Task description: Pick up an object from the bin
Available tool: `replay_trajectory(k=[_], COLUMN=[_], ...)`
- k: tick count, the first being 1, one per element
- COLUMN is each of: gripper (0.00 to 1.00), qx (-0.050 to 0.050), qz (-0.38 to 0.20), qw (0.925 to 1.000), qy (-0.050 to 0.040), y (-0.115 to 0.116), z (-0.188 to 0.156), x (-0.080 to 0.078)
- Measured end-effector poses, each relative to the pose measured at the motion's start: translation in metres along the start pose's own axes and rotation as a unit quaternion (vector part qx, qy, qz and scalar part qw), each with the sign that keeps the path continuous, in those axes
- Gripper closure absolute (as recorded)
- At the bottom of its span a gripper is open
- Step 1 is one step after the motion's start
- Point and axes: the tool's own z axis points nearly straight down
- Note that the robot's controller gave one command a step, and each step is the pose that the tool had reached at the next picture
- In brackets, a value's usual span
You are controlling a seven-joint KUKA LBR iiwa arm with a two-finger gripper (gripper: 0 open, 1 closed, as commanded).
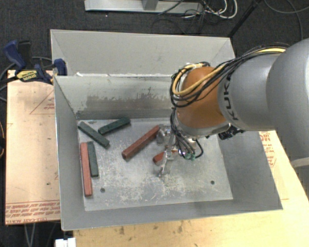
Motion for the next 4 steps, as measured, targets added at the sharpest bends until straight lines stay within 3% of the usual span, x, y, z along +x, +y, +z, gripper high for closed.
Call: replay_trajectory(k=[1,2,3,4], gripper=[1.00,0.00,0.00,1.00], qx=[-0.001,-0.001,0.001,0.000], qz=[0.000,0.000,-0.010,-0.012], qw=[1.0000,1.0000,0.9999,0.9999], qy=[0.0013,0.0013,0.0033,0.0014], y=[0.001,0.001,-0.063,-0.059], z=[-0.003,-0.003,0.001,0.000], x=[0.001,0.001,0.014,0.013])
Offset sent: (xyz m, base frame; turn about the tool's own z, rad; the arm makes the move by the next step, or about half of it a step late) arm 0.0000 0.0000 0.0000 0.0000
